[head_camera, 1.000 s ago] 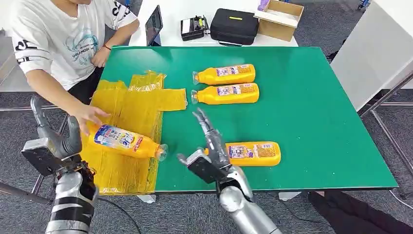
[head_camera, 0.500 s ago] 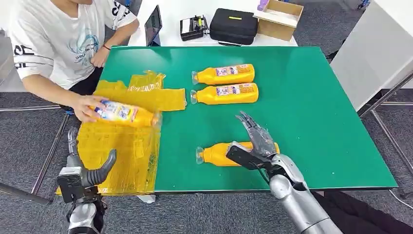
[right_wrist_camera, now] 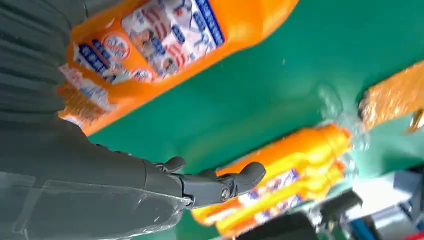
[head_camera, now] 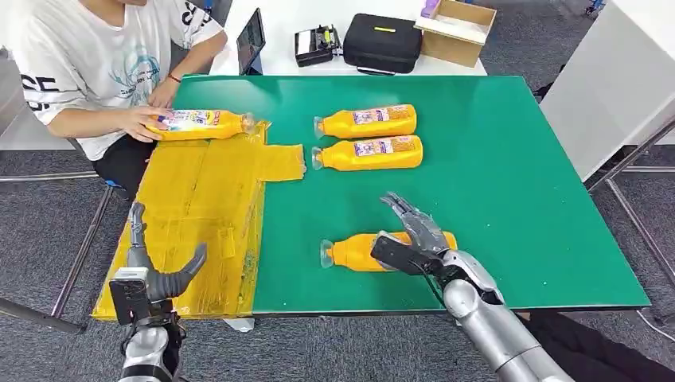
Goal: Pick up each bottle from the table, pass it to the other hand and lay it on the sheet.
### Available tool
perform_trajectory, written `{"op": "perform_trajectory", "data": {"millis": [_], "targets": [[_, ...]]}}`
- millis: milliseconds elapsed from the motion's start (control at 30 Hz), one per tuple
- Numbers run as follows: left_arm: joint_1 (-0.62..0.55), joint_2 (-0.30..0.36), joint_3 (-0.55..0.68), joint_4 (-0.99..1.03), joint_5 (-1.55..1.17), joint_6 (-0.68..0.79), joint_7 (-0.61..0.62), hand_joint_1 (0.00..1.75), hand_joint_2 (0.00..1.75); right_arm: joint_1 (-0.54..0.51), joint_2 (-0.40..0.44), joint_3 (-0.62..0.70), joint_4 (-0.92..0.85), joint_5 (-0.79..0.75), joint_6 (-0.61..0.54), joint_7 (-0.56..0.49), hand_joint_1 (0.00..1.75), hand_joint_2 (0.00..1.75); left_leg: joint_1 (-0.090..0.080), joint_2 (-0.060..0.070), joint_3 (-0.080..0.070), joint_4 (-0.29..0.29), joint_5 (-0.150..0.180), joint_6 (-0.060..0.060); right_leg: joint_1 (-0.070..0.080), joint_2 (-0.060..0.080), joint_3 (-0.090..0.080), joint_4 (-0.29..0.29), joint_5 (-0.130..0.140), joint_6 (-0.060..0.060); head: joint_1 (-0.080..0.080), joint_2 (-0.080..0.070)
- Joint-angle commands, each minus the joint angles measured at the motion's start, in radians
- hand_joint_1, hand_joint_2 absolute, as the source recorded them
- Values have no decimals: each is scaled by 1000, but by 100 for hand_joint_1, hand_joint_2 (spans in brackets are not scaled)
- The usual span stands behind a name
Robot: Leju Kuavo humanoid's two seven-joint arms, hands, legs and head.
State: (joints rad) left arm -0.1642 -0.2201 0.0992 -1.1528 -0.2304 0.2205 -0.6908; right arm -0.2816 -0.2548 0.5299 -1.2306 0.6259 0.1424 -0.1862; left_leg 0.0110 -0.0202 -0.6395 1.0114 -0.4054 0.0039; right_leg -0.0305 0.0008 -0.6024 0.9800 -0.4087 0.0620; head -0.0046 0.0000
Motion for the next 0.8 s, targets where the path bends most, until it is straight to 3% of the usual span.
{"op": "perform_trajectory", "data": {"millis": [33,467,800], "targets": [[-83,8,-51,156,-7,-1,11,0,175,-142,-26,141,223,-61,65,-35,0,175,1,5,12,0,-4,1,3,1,12,-2,-3,-8,0,0],[-77,-8,-95,183,-5,28,19,0,175,-226,-213,312,119,-160,173,29,0,175,0,2,5,0,-2,1,1,0,5,0,-2,-3,0,0],[-78,-12,-98,196,4,27,23,0,175,-225,-217,330,111,-166,175,38,0,175,0,2,5,0,-2,0,0,1,5,0,-2,-3,0,0]]}}
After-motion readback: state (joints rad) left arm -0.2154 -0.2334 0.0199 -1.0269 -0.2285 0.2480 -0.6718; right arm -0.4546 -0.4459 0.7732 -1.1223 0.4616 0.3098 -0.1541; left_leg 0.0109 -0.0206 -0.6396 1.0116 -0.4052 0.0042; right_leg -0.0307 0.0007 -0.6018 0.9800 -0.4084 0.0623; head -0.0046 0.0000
